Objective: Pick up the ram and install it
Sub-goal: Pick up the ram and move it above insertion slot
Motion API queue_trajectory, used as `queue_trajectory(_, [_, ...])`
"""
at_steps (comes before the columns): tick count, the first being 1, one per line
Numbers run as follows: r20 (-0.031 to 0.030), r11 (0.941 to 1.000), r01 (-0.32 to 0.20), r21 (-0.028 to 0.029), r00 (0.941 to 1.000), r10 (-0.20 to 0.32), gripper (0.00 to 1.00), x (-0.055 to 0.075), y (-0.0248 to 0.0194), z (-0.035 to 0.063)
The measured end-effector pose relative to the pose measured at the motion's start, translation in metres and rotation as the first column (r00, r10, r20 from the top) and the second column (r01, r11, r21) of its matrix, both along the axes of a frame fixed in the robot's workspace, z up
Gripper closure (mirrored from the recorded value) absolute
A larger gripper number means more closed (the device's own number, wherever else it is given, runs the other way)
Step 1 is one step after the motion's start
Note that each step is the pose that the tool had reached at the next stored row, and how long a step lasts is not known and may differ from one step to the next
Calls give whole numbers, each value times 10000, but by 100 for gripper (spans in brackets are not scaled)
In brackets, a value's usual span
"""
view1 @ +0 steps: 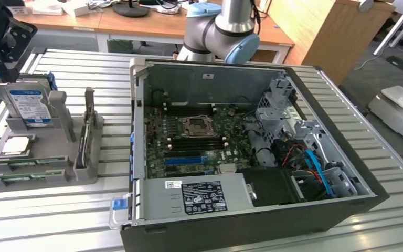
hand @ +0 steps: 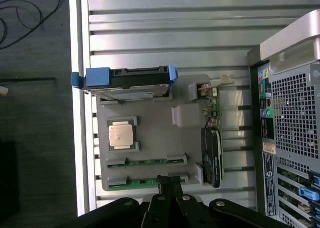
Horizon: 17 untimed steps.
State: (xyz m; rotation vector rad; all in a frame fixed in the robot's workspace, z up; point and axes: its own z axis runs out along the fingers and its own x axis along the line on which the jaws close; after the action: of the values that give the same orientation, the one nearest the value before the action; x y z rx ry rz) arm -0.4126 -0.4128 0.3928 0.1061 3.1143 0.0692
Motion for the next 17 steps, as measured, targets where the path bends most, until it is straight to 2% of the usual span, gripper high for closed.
queue_trajectory(17, [0, 9974, -722, 1, 9974, 722, 89, 0, 0, -1])
